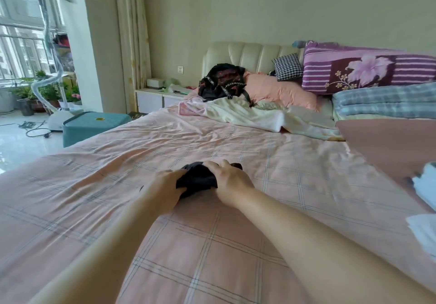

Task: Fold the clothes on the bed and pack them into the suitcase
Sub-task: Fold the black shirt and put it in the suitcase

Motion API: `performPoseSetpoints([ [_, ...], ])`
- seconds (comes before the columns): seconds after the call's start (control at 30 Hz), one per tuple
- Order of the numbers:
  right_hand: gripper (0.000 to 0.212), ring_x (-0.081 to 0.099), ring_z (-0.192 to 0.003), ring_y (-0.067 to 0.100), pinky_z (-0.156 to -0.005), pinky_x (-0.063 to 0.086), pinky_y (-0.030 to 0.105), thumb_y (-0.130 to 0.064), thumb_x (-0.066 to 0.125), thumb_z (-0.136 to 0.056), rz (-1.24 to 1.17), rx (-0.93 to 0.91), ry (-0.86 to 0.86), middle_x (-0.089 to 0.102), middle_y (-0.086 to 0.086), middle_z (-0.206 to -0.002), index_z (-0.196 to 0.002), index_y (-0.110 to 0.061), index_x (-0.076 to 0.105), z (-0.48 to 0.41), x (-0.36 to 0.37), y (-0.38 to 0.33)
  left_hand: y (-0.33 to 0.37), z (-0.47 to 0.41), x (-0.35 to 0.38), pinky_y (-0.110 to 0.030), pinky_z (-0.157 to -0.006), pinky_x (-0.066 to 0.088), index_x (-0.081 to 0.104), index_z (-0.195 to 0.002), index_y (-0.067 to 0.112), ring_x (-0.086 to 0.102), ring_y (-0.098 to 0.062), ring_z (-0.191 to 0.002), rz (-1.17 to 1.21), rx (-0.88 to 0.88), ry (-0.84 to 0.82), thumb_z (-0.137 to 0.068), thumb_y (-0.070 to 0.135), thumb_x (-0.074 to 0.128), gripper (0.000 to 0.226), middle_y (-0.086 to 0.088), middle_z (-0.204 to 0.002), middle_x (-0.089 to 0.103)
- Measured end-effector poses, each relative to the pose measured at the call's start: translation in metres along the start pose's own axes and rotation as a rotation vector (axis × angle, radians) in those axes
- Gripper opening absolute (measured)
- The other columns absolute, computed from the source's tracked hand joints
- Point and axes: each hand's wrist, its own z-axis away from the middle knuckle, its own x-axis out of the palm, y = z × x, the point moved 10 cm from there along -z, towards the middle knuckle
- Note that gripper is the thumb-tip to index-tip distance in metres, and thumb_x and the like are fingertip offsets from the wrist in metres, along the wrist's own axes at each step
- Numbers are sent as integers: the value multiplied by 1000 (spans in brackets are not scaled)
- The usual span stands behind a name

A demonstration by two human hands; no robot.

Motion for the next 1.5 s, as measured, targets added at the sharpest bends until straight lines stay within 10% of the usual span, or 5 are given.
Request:
performPoseSetpoints([
  [0.43,70,59,-99,29,-68,45,34,-31,55,-97,71,177,103,41,2,-135,-152,-45,14,227,-82,141,230,88,54,-36,-77,49,54,-131,34,57,-23,-94,84,273,-51,-97,35,54,34,1,-103,60],
  [0.7,22,56,-114,18,-93,47,36,-39,66,-90,-102,97,204,51,-9,-130,-108,-31,73,307,-57,131,230,153,97,-38,-96,47,42,-135,46,50,-14,-114,19,261,-361,-58,74,61,84,14,-125,50],
  [0.9,43,55,-83,11,-83,41,32,-48,56,-92,-371,65,297,59,-13,-87,-63,-20,70,332,-62,119,236,161,66,-30,-67,47,59,-70,36,57,-6,-70,30,358,-308,-76,7,66,30,13,-74,60],
  [1.13,48,51,-119,9,-100,43,31,-49,67,-87,-167,145,107,54,-15,-128,-133,-40,59,313,-62,109,203,175,80,-37,-101,49,77,-96,35,57,-14,-117,-100,239,-574,-80,-8,39,60,22,-122,52],
  [1.5,20,56,-98,27,-66,39,32,-6,61,-88,-70,585,713,58,3,-109,-101,-20,69,347,-124,196,226,138,24,-29,-56,44,62,-94,25,57,-22,-73,-141,39,60,-97,31,50,14,3,-82,63],
])
